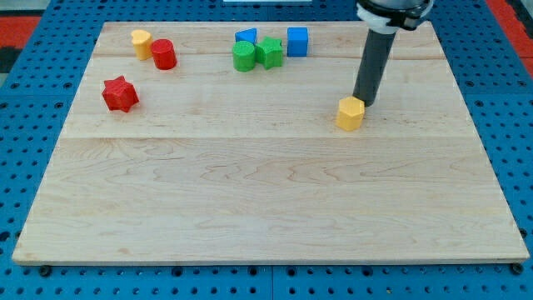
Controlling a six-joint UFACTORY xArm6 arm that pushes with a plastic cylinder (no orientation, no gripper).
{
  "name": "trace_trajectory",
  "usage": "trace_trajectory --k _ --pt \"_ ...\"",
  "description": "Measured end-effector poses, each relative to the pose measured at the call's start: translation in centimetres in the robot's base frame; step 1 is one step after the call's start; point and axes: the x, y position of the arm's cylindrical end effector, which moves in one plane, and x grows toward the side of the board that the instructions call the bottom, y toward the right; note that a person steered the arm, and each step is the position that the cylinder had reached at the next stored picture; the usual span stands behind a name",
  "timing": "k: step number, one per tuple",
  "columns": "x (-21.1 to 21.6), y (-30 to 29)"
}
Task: Place the yellow hexagon diagonally to the bottom right of the green star
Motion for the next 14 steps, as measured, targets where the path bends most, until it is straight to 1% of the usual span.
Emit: trace_trajectory --k 1,2,3,4,5,6,7,8,9,10,11,12,13,14 --pt "-0.3 -1.9" --pt "3.7 -3.0" --pt "6.8 -3.1" --pt "8.3 -8.0" --pt "8.8 -10.2" --pt "14.9 -12.2" --pt "14.9 -10.8" --pt "12.7 -11.5" --pt "12.5 -6.8" --pt "12.3 -5.3" --pt "10.7 -4.6" --pt "9.1 -0.7" --pt "6.9 -1.1" --pt "6.8 3.5"
